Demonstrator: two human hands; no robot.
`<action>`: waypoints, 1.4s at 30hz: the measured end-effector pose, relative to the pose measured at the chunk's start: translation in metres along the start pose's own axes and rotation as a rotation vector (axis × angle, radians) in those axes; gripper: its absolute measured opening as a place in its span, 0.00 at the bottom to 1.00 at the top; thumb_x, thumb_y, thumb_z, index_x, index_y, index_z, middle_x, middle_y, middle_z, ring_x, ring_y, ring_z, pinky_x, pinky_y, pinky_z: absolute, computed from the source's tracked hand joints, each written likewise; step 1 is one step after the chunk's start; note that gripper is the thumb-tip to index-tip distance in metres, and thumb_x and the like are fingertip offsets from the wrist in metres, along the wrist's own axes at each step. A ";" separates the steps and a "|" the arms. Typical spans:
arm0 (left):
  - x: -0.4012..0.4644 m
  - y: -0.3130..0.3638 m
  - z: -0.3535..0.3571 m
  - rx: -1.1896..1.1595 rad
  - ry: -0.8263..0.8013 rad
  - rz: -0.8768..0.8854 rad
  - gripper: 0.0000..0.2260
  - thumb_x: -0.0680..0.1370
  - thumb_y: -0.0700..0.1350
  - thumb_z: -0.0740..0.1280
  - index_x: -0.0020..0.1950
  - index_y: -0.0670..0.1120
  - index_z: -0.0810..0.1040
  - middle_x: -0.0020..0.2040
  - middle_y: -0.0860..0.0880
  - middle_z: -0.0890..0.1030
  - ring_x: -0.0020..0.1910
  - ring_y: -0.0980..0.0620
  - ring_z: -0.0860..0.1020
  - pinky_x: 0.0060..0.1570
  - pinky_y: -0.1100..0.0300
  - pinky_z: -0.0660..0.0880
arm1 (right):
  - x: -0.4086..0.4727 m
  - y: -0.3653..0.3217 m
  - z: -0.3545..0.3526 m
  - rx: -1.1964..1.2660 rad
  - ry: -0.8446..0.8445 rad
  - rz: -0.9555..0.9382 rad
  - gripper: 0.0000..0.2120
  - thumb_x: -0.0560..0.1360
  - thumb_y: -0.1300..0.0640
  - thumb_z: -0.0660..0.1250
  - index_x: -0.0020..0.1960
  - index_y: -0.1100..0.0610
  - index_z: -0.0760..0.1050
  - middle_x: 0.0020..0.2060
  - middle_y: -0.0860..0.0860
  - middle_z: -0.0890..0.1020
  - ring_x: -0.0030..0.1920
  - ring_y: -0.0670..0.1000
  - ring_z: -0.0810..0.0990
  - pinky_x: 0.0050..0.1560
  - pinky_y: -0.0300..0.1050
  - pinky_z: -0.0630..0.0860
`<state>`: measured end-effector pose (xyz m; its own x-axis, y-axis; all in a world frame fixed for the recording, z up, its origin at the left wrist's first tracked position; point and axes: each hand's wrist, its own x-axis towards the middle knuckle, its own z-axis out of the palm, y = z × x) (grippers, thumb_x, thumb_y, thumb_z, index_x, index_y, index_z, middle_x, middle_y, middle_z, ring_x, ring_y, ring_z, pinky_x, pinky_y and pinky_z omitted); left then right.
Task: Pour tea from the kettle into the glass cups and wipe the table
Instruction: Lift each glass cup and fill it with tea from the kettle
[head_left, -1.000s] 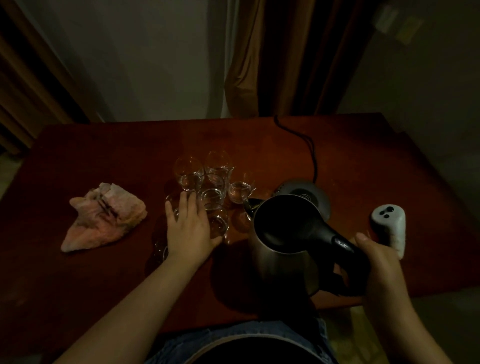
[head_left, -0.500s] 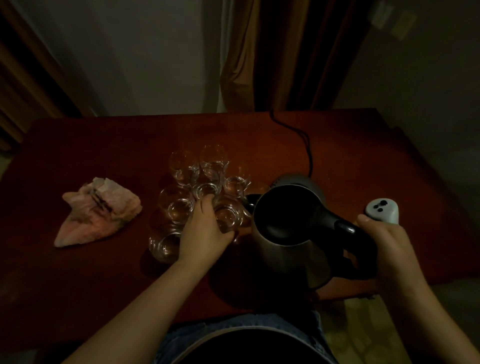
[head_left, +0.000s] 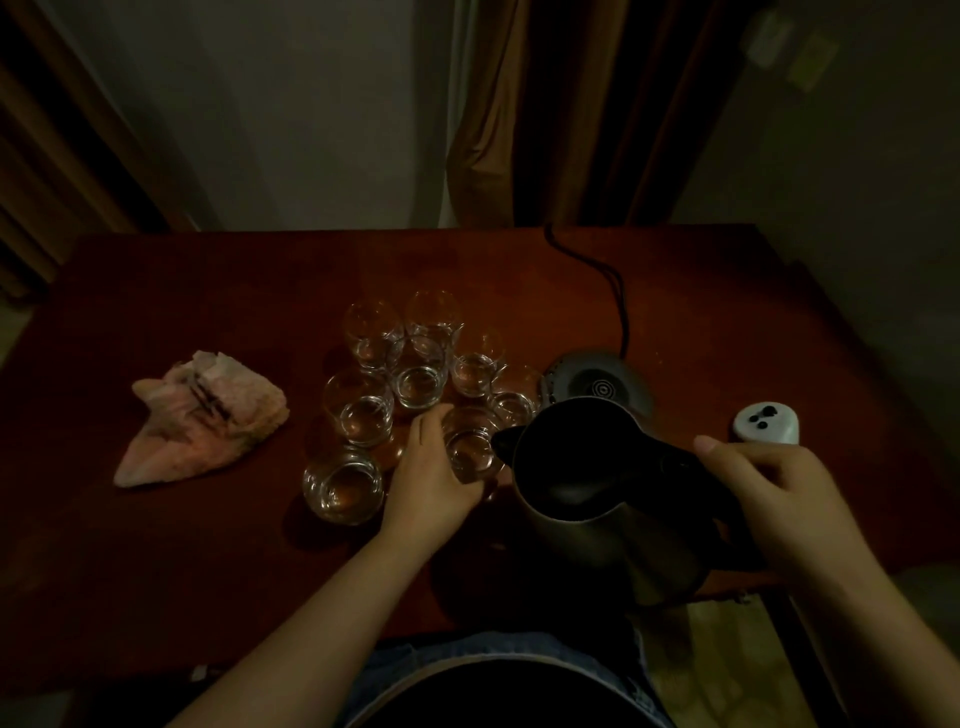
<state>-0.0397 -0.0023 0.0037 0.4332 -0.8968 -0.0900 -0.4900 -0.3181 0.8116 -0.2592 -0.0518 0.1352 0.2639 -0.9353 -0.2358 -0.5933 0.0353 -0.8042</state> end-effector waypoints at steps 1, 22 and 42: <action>-0.001 0.000 0.000 -0.004 -0.001 0.005 0.35 0.68 0.46 0.75 0.70 0.49 0.61 0.68 0.50 0.66 0.59 0.59 0.67 0.55 0.64 0.65 | 0.000 0.000 0.000 -0.026 -0.007 -0.006 0.31 0.63 0.39 0.59 0.37 0.70 0.76 0.28 0.62 0.73 0.30 0.61 0.71 0.33 0.45 0.66; -0.005 -0.015 0.004 -0.029 0.045 -0.055 0.37 0.67 0.47 0.76 0.71 0.50 0.60 0.68 0.50 0.66 0.64 0.53 0.70 0.60 0.58 0.70 | -0.004 -0.014 0.004 -0.144 0.016 -0.034 0.27 0.61 0.37 0.58 0.37 0.60 0.79 0.42 0.71 0.81 0.43 0.69 0.80 0.49 0.65 0.76; -0.003 -0.017 0.007 -0.015 0.045 -0.020 0.29 0.68 0.48 0.73 0.66 0.50 0.66 0.61 0.53 0.71 0.56 0.58 0.71 0.49 0.68 0.69 | -0.004 -0.015 0.007 -0.179 0.044 -0.017 0.18 0.67 0.41 0.60 0.35 0.55 0.78 0.44 0.71 0.81 0.45 0.69 0.80 0.51 0.66 0.75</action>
<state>-0.0380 0.0039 -0.0140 0.4763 -0.8756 -0.0803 -0.4698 -0.3307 0.8185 -0.2459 -0.0463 0.1447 0.2436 -0.9500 -0.1955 -0.7159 -0.0402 -0.6970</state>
